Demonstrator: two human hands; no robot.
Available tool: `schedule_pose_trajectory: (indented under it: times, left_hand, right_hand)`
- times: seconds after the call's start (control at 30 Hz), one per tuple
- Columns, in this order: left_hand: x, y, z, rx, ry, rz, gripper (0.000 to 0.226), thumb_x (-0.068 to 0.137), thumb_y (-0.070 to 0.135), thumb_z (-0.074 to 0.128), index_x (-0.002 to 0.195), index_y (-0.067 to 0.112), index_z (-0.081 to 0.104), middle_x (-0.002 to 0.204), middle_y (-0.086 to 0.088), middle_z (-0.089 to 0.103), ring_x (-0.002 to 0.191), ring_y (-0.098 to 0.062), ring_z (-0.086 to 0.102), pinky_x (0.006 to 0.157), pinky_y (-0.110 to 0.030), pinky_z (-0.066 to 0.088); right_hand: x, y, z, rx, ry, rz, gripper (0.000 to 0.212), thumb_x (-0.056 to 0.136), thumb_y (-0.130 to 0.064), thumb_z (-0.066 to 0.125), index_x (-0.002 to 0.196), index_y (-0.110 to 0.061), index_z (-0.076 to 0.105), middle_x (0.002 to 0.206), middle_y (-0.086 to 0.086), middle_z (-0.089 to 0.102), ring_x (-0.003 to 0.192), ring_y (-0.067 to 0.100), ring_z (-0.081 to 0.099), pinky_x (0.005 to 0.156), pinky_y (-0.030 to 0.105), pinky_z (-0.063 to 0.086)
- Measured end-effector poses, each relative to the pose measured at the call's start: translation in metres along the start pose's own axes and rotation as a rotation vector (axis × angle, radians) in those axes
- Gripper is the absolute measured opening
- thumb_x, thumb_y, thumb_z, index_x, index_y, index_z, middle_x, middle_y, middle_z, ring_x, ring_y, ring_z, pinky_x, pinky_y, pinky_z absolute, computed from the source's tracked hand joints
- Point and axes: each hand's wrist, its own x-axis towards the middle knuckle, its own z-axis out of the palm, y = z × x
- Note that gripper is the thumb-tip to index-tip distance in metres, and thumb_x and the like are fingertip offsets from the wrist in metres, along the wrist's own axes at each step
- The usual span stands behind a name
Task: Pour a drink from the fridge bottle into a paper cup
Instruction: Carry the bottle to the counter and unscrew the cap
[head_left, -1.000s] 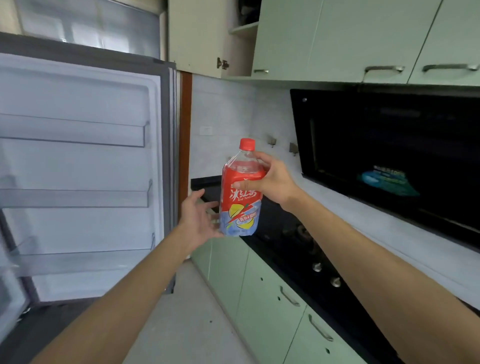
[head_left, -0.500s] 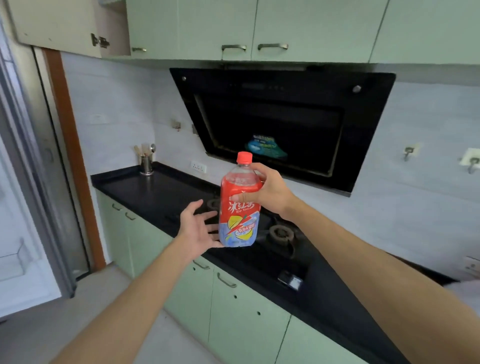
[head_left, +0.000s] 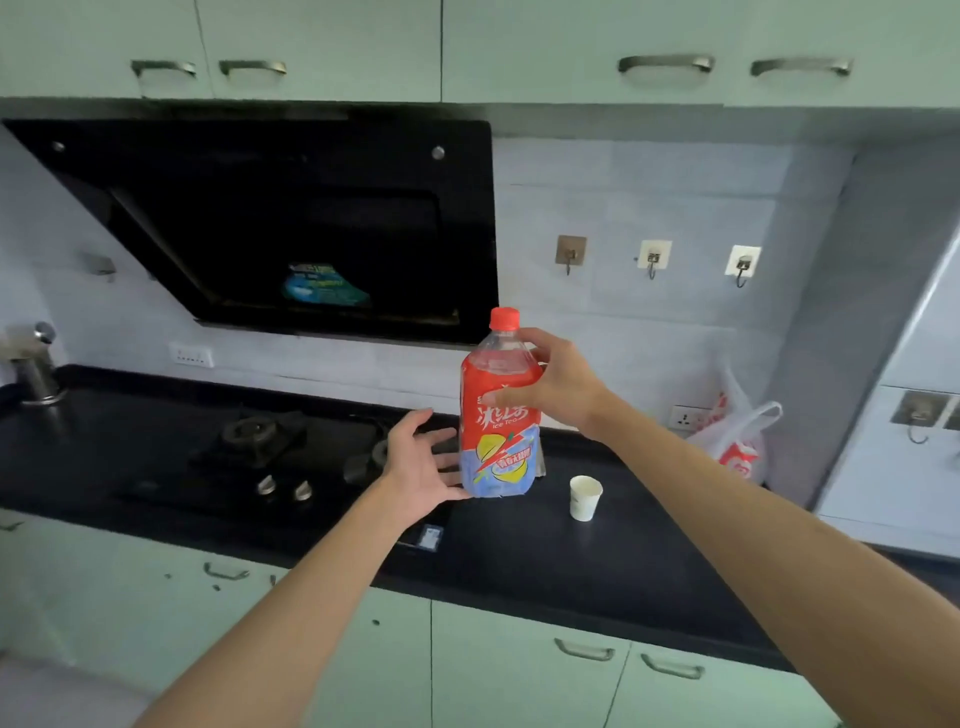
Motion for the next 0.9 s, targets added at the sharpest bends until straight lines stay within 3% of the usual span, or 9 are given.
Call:
schedule_pose_trajectory:
  times: [0.1, 0.27, 0.5, 0.77, 0.9]
  left_hand:
    - [0.016, -0.013, 0.031, 0.027, -0.042, -0.034, 0.061, 0.092, 0.048, 0.047, 0.133, 0.002, 0.052, 0.122, -0.028, 0.061, 0.11, -0.047, 0.06, 0.084, -0.059, 0.05]
    - [0.044, -0.028, 0.072, 0.122, -0.129, -0.079, 0.051, 0.095, 0.046, 0.043, 0.117, 0.004, 0.059, 0.104, -0.022, 0.066, 0.095, -0.04, 0.065, 0.073, -0.052, 0.052]
    - [0.1, -0.033, 0.099, 0.118, -0.211, -0.15, 0.056, 0.094, 0.047, 0.043, 0.129, 0.004, 0.054, 0.117, -0.024, 0.063, 0.105, -0.043, 0.062, 0.086, -0.058, 0.048]
    - [0.166, -0.034, 0.099, 0.037, -0.228, -0.221, 0.057, 0.093, 0.047, 0.045, 0.132, 0.005, 0.051, 0.123, -0.027, 0.059, 0.108, -0.045, 0.06, 0.092, -0.064, 0.044]
    - [0.196, -0.038, 0.092, 0.002, -0.222, -0.247, 0.056, 0.094, 0.047, 0.045, 0.13, 0.004, 0.052, 0.123, -0.026, 0.06, 0.11, -0.045, 0.06, 0.097, -0.065, 0.042]
  right_hand:
    - [-0.01, 0.014, -0.029, -0.021, 0.058, 0.038, 0.073, 0.066, -0.023, 0.091, 0.128, -0.028, 0.052, 0.107, -0.008, 0.065, 0.092, 0.009, 0.068, 0.071, 0.021, 0.057]
    - [-0.015, 0.041, -0.063, -0.047, 0.156, 0.101, 0.08, 0.066, -0.024, 0.091, 0.135, -0.024, 0.051, 0.115, -0.001, 0.066, 0.098, 0.011, 0.067, 0.084, 0.033, 0.059]
    - [0.003, 0.074, -0.088, -0.061, 0.251, 0.158, 0.077, 0.068, -0.022, 0.09, 0.136, -0.022, 0.051, 0.118, 0.002, 0.065, 0.101, 0.016, 0.067, 0.086, 0.037, 0.059]
    - [0.031, 0.106, -0.088, -0.093, 0.311, 0.212, 0.068, 0.07, -0.028, 0.088, 0.129, -0.026, 0.053, 0.113, -0.004, 0.068, 0.092, 0.009, 0.07, 0.069, 0.018, 0.057]
    - [0.047, 0.123, -0.084, -0.112, 0.328, 0.222, 0.069, 0.07, -0.026, 0.088, 0.13, -0.023, 0.055, 0.112, -0.004, 0.069, 0.095, 0.012, 0.071, 0.079, 0.029, 0.06]
